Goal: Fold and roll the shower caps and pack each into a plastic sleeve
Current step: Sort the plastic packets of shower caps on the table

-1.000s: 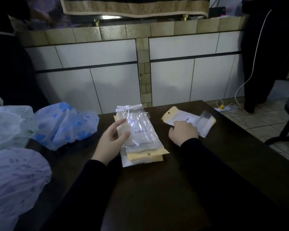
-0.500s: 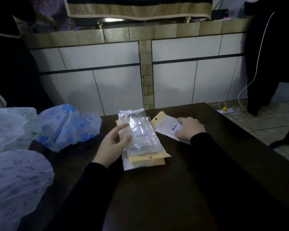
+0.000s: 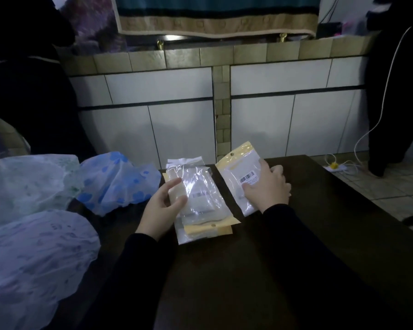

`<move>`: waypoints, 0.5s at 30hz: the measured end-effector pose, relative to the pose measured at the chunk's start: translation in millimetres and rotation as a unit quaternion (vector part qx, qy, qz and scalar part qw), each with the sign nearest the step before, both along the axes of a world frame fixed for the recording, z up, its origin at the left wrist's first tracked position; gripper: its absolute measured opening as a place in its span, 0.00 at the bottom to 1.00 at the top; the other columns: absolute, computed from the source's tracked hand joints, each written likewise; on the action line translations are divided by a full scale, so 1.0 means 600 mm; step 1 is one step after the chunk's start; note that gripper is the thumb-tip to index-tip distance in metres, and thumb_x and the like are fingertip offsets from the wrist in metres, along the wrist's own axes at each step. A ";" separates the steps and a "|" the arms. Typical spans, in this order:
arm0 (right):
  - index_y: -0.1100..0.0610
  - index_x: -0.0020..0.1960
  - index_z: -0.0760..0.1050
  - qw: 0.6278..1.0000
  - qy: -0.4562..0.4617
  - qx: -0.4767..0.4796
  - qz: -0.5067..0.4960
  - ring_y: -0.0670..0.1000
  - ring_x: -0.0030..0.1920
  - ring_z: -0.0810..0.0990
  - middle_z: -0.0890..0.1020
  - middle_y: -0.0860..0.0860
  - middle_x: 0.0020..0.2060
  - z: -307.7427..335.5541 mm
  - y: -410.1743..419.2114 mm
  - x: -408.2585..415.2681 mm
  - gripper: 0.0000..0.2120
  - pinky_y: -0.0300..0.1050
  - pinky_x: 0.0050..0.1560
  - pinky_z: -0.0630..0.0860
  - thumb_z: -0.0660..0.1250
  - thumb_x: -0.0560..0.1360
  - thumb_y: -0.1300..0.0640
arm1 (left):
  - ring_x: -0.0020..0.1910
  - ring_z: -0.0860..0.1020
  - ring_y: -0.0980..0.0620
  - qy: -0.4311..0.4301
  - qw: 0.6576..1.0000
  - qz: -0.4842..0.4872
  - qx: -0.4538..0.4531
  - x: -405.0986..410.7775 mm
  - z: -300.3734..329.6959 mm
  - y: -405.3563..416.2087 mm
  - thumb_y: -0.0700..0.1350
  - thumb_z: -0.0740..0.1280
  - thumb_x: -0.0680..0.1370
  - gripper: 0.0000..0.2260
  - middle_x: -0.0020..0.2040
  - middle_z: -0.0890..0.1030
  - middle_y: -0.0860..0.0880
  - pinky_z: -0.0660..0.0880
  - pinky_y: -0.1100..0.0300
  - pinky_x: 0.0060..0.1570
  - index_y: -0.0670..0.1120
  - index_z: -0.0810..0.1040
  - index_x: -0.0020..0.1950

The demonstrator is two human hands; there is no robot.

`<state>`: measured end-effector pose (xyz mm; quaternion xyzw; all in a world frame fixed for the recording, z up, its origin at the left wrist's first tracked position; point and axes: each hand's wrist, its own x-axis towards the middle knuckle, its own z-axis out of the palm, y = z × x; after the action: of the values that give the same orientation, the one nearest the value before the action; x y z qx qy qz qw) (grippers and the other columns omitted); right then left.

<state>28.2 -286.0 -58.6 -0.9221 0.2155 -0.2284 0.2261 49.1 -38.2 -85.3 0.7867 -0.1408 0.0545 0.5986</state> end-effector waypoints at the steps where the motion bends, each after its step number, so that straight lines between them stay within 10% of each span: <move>1: 0.49 0.74 0.58 0.999 -0.035 0.025 0.003 0.55 0.56 0.73 0.67 0.55 0.59 0.002 0.001 0.000 0.36 0.53 0.61 0.70 0.70 0.71 0.45 | 0.61 0.76 0.53 -0.001 1.000 0.006 0.006 0.002 -0.001 0.004 0.49 0.70 0.76 0.21 0.63 0.77 0.54 0.76 0.55 0.60 0.61 0.73 0.67; 8: 0.49 0.76 0.58 0.955 -0.152 0.224 0.118 0.47 0.52 0.69 0.64 0.51 0.60 0.040 0.047 -0.021 0.39 0.39 0.53 0.69 0.73 0.71 0.47 | 0.41 0.75 0.54 -0.024 0.999 0.022 0.031 0.003 0.001 0.007 0.44 0.70 0.76 0.20 0.49 0.79 0.51 0.78 0.54 0.50 0.64 0.72 0.63; 15: 0.47 0.75 0.56 0.961 -0.008 0.223 0.162 0.47 0.50 0.69 0.65 0.52 0.63 0.030 0.127 -0.025 0.39 0.40 0.50 0.68 0.72 0.70 0.44 | 0.58 0.79 0.58 -0.009 0.995 -0.016 -0.102 -0.015 0.013 -0.015 0.45 0.64 0.80 0.21 0.63 0.78 0.54 0.77 0.66 0.47 0.60 0.65 0.72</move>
<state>13.1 -209.7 -40.3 -0.8688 0.1070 -0.1421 0.4621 40.3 -47.4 -77.7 0.7189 -0.1524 0.0665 0.6749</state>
